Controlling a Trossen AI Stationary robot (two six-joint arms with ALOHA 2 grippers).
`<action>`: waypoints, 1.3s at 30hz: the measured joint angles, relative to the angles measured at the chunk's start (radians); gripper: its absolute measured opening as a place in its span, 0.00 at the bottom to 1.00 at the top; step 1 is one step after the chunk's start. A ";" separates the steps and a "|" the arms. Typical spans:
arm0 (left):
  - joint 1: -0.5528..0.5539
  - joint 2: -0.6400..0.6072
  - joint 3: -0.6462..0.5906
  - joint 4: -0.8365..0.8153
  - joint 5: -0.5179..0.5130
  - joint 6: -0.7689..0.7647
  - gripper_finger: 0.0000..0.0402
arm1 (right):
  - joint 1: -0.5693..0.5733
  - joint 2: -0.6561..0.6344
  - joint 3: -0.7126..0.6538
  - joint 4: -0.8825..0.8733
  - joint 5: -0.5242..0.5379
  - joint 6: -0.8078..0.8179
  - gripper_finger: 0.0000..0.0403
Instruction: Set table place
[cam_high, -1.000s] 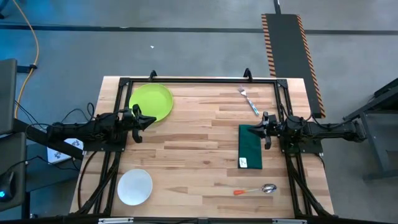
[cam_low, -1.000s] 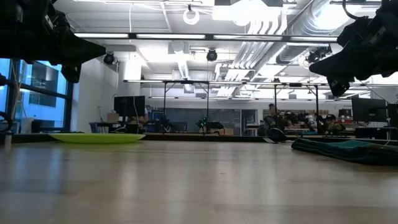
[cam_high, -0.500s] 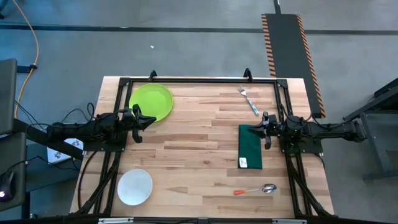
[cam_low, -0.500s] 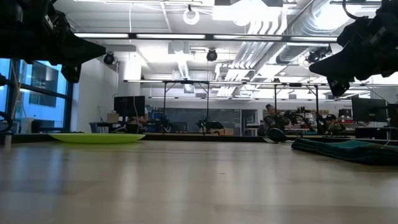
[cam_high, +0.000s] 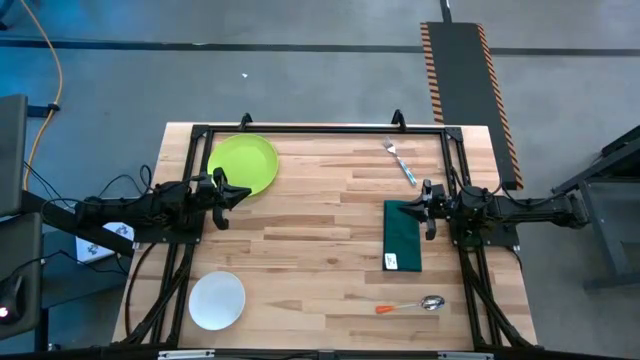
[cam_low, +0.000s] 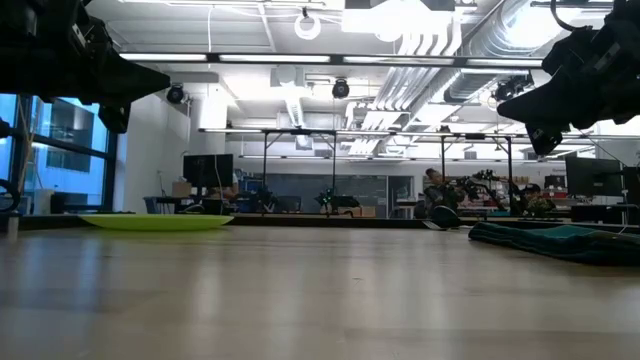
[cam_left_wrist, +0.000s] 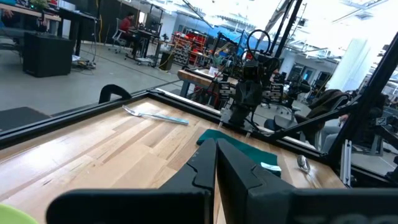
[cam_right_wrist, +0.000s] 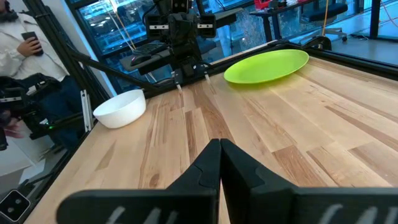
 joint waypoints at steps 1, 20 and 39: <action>0.000 0.000 0.000 0.001 0.000 0.000 0.01 | 0.000 0.000 0.000 0.000 0.000 0.000 0.00; 0.000 0.000 0.000 0.008 0.010 0.000 0.01 | 0.000 0.000 0.000 0.000 0.000 0.000 0.00; 0.000 0.000 0.000 -0.007 0.012 0.000 0.01 | 0.000 0.000 0.000 0.000 0.000 0.000 0.00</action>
